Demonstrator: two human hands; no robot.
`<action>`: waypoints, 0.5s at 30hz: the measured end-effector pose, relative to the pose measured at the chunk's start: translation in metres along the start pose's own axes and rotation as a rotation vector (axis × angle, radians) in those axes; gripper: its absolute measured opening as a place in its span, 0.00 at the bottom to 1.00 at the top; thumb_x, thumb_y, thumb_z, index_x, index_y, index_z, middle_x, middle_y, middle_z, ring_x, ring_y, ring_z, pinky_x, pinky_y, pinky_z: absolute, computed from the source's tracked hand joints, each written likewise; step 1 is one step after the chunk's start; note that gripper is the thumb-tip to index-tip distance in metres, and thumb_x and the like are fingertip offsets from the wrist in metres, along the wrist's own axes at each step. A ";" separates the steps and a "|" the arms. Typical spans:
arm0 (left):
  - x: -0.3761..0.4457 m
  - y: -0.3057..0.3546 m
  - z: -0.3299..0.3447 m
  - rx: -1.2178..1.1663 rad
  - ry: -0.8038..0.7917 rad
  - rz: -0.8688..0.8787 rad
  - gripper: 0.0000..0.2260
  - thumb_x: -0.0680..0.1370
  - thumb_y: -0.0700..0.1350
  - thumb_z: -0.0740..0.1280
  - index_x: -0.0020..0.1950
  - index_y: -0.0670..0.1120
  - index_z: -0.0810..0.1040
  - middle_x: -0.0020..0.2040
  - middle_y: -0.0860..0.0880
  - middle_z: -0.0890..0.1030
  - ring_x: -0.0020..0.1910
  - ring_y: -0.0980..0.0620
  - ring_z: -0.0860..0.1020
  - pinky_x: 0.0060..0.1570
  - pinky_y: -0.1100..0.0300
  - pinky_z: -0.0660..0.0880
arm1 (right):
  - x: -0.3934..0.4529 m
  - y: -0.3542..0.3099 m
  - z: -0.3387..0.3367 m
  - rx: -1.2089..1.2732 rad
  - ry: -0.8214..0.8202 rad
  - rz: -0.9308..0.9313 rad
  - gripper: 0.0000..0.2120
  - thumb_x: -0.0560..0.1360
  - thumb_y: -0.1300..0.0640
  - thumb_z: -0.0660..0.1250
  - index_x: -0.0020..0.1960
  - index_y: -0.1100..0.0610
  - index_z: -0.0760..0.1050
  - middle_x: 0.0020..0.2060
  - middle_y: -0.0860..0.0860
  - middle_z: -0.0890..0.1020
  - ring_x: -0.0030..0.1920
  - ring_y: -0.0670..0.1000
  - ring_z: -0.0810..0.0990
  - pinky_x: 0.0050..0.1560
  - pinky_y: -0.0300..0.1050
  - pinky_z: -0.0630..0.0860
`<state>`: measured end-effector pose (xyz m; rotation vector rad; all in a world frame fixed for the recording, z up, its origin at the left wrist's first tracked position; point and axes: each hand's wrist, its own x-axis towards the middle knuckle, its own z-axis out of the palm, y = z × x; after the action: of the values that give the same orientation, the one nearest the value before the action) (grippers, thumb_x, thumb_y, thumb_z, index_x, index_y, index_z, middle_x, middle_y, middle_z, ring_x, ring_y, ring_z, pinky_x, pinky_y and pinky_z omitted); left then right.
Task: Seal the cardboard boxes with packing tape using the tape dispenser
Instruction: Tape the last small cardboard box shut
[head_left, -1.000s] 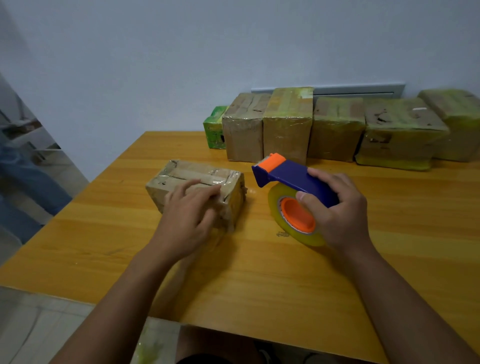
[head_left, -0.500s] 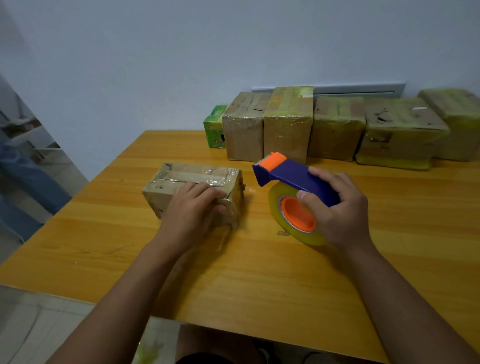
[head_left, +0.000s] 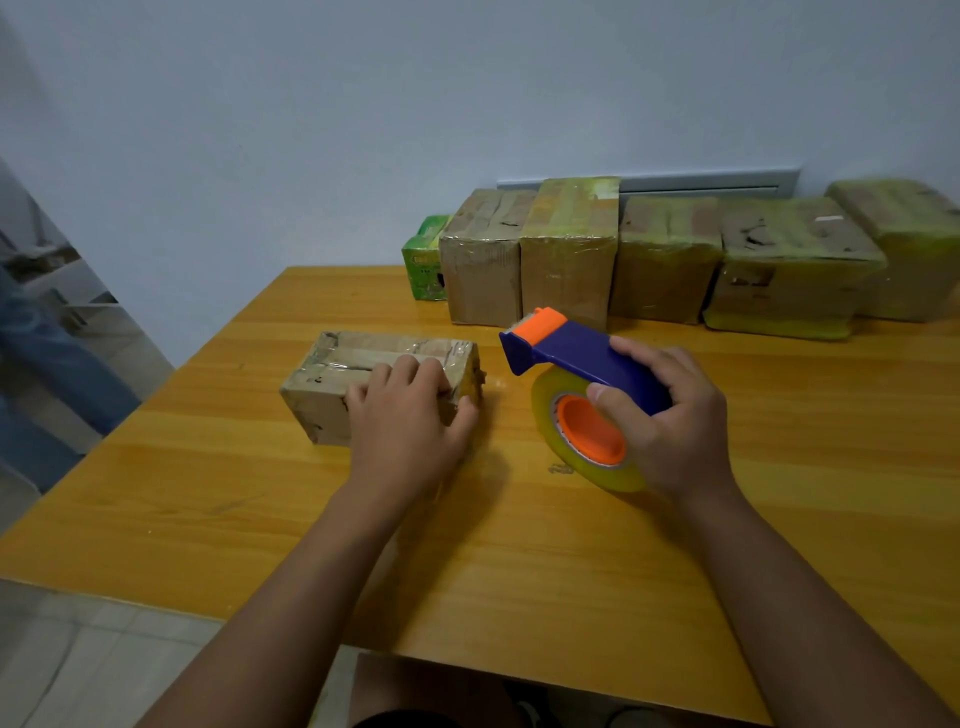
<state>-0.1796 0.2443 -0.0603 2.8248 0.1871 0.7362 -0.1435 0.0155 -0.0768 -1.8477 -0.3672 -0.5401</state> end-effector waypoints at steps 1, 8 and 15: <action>0.000 0.000 -0.001 0.002 -0.008 0.014 0.10 0.75 0.57 0.63 0.47 0.52 0.70 0.47 0.54 0.69 0.51 0.50 0.69 0.55 0.50 0.63 | 0.000 0.000 0.000 0.004 0.000 0.002 0.30 0.66 0.37 0.66 0.65 0.49 0.75 0.55 0.46 0.75 0.54 0.41 0.75 0.44 0.29 0.73; -0.002 -0.032 -0.001 -0.093 -0.019 0.254 0.16 0.76 0.59 0.64 0.54 0.49 0.79 0.50 0.51 0.76 0.53 0.49 0.73 0.53 0.50 0.67 | 0.000 -0.001 0.001 -0.012 -0.006 -0.009 0.31 0.66 0.36 0.66 0.65 0.50 0.75 0.55 0.46 0.75 0.53 0.40 0.75 0.44 0.31 0.74; 0.001 -0.046 0.000 -0.173 -0.056 0.333 0.20 0.76 0.61 0.61 0.58 0.49 0.79 0.52 0.52 0.77 0.52 0.52 0.72 0.51 0.53 0.67 | -0.001 0.000 0.000 -0.009 -0.010 0.002 0.32 0.66 0.36 0.66 0.65 0.51 0.75 0.56 0.47 0.75 0.54 0.43 0.75 0.44 0.29 0.73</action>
<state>-0.1822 0.2889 -0.0710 2.7341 -0.3472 0.6960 -0.1444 0.0155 -0.0768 -1.8600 -0.3702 -0.5318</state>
